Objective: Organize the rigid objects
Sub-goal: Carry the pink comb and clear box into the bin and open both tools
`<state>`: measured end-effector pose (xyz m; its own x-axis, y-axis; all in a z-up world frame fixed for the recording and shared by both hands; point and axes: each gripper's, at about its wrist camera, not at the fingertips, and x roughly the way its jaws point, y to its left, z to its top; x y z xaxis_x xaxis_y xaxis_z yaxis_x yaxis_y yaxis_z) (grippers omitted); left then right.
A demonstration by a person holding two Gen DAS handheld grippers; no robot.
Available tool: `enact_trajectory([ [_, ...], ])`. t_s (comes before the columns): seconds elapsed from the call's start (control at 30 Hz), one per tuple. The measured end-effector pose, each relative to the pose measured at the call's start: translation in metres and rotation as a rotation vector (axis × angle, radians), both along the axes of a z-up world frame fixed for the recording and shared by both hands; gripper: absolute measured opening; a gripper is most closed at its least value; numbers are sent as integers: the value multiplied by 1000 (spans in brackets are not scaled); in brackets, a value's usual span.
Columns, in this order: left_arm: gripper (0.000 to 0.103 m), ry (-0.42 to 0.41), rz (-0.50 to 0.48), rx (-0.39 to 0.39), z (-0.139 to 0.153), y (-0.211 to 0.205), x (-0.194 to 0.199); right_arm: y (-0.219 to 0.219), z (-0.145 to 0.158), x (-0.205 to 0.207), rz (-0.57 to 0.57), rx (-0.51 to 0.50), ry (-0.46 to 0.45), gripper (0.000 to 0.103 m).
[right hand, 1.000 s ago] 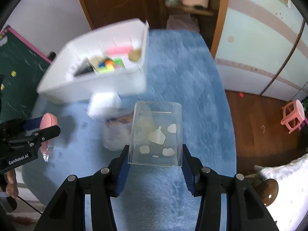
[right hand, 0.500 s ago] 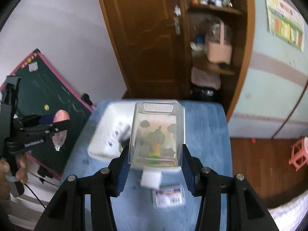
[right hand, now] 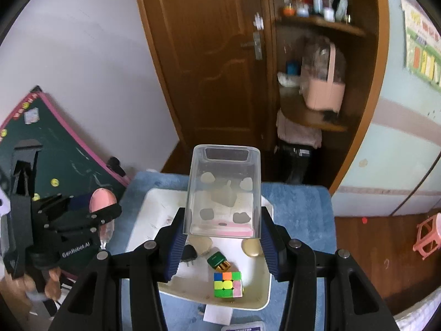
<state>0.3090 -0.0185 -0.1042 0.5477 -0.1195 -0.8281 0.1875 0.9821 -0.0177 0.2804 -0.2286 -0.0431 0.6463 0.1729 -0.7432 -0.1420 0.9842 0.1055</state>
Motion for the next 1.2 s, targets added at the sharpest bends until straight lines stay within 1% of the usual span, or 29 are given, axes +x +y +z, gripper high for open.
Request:
enact_trajectory([
  [0.1,53,35,12,29,-34,-7,16,4,-32,24,-7,-6,60,50],
  [0.17,53,53,19,53,-52,-10,24,8,-55,35,-5,-13,99,50],
  [0.2,53,70,26,66,-65,-12,31,10,-64,38,-6,-16,113,50],
  [0.3,53,126,44,80,-93,-14,45,16,-100,53,-2,-26,172,50],
  [0.4,53,172,55,88,-113,-16,55,22,-129,66,4,-53,224,50],
  [0.57,54,213,54,122,-133,-22,63,31,-160,78,25,-90,274,50],
  [0.8,55,262,39,140,-144,-28,69,35,-178,87,38,-114,316,51],
  [0.83,57,262,34,140,-144,-29,69,35,-179,88,40,-114,322,51],
  [0.97,75,244,32,130,-134,-29,65,33,-179,87,47,-91,336,51],
  [1.07,75,239,29,116,-124,-27,64,31,-172,83,52,-72,324,53],
  [1.13,75,234,31,118,-118,-25,62,29,-164,78,51,-67,308,57],
  [1.2,75,224,29,117,-110,-23,58,28,-156,72,51,-66,286,60],
])
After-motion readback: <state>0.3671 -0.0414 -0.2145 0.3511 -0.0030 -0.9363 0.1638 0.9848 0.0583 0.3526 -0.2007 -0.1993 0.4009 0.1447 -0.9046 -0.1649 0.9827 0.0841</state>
